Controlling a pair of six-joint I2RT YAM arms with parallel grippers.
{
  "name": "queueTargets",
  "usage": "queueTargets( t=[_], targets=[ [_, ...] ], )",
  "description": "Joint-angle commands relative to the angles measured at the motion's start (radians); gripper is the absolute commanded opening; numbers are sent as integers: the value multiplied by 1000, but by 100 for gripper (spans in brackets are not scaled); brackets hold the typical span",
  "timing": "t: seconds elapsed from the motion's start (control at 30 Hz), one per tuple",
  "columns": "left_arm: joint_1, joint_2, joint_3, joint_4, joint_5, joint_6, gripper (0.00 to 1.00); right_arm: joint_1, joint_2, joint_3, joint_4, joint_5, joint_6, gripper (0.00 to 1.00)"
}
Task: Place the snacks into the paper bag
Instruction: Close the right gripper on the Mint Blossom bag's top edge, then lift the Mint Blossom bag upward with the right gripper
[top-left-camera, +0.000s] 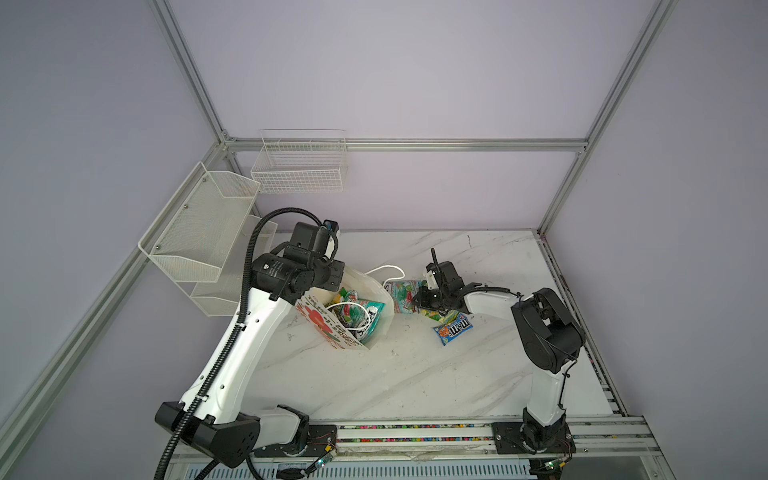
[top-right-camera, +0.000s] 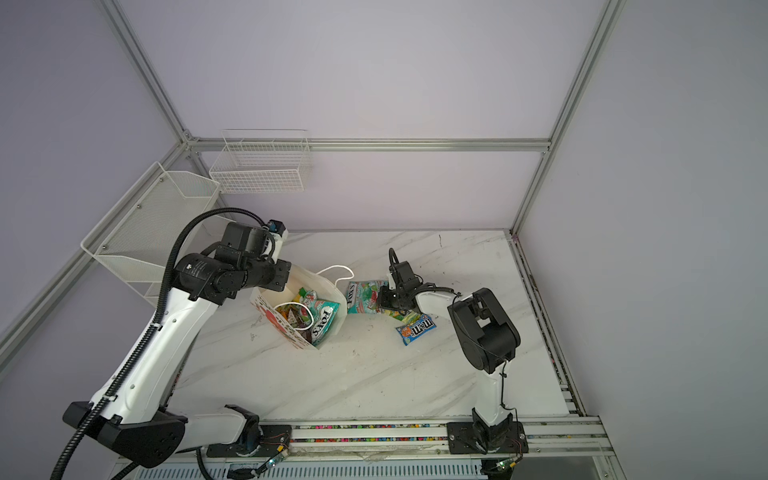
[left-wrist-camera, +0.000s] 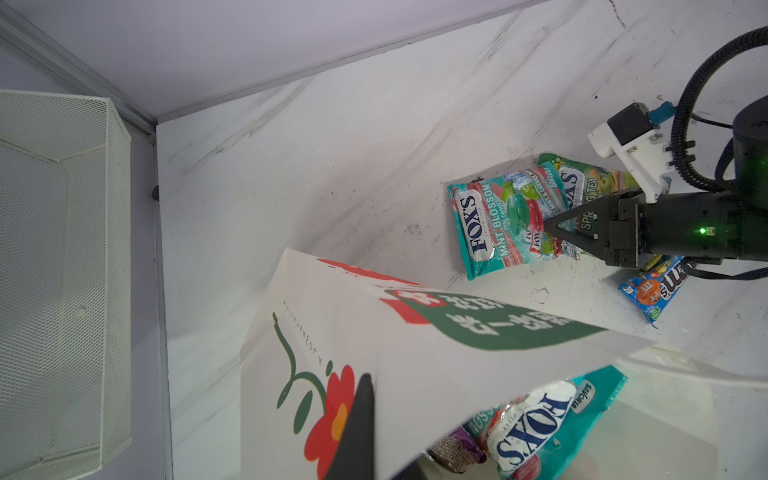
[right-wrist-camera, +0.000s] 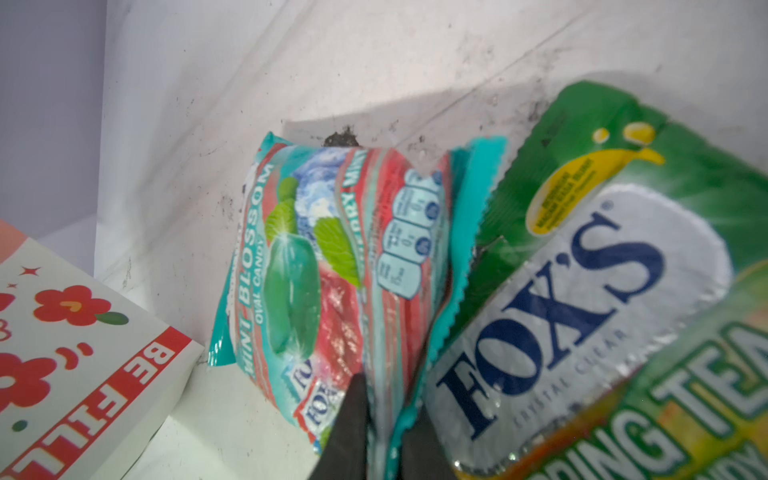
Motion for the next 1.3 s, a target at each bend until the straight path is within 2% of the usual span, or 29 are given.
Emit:
queueTargets(
  t=[0.0,0.07,0.2,0.53,0.67,0.87,1.27],
  targets=[
    [2,-31,-16,39,17,-1,0,-2,-51,-21,-17,21,-3,11],
    [2,-32,-16,38,18,-1,0,-1,-67,-27,-20,24,-6,10],
    [2,-32,-14,38,18,0,0,8,-97,-28,-39,38,-21,0],
    [2,-26,-2,35,25,-1,0,50,-171,-15,-95,96,-46,0],
    [3,-24,-1,35,26,0,0,78,-208,11,-142,158,-67,0],
    [2,-28,-1,33,28,-2,0,150,-247,65,-234,308,-110,0],
    [2,-32,-2,29,31,-6,0,269,-371,100,-275,478,-165,0]
  ],
)
